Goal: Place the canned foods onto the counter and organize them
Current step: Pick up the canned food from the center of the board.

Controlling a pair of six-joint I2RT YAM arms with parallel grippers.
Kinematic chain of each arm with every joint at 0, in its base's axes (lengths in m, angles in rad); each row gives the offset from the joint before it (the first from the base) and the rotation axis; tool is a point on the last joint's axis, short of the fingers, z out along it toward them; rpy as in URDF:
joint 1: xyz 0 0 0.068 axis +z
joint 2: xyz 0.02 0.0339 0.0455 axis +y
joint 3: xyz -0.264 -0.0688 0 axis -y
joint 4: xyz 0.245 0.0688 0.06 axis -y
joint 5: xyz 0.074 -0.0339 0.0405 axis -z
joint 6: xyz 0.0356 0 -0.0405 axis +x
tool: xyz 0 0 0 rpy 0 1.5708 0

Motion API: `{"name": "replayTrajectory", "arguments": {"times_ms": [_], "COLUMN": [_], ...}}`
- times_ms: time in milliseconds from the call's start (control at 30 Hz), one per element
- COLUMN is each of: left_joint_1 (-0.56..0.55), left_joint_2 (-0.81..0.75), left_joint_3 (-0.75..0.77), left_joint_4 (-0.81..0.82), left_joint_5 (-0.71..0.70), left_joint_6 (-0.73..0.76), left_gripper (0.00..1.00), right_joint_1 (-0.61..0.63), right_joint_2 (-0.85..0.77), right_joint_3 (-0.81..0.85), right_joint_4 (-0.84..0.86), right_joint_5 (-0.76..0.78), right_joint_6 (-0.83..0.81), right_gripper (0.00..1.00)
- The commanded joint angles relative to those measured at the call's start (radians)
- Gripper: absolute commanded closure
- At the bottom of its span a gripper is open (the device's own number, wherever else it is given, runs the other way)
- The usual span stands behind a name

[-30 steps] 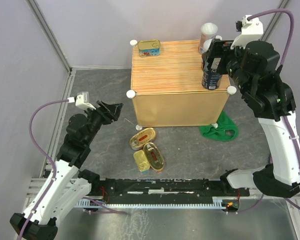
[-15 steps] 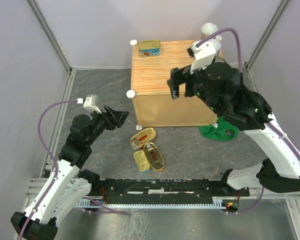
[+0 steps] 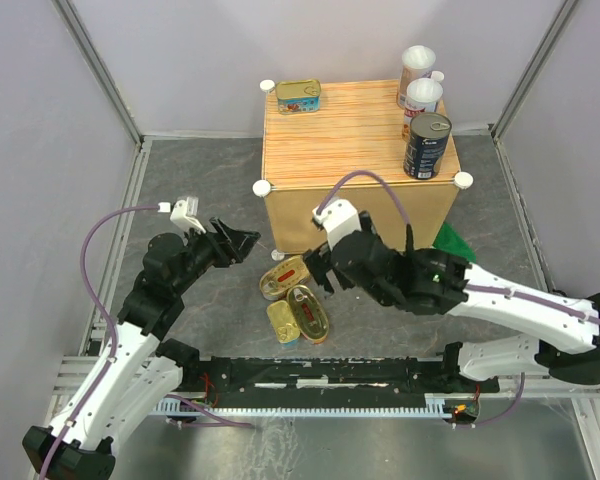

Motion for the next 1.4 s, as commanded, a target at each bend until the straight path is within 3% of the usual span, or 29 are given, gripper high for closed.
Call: {"name": "replayTrajectory", "arguments": {"times_ms": [0, 500, 1367], "left_joint_1": [-0.003, -0.003, -0.002], "left_joint_2": [-0.014, -0.052, -0.096], "left_joint_3": [0.003, -0.007, -0.044], "left_joint_4": [0.022, 0.008, 0.007], "left_joint_5": [-0.005, -0.035, -0.046], "left_joint_6": [-0.038, -0.053, -0.074], "left_gripper": [0.27, 0.27, 0.28], "right_joint_1": [0.078, 0.209, 0.251], "right_joint_2": [-0.039, 0.011, 0.235], "right_joint_3": [-0.109, -0.457, -0.557], "right_joint_4": [0.049, 0.273, 0.401], "right_joint_5": [0.032, -0.036, -0.054], "right_joint_6": [0.124, 0.297, 0.452], "right_gripper": [0.0, 0.01, 0.01]}}
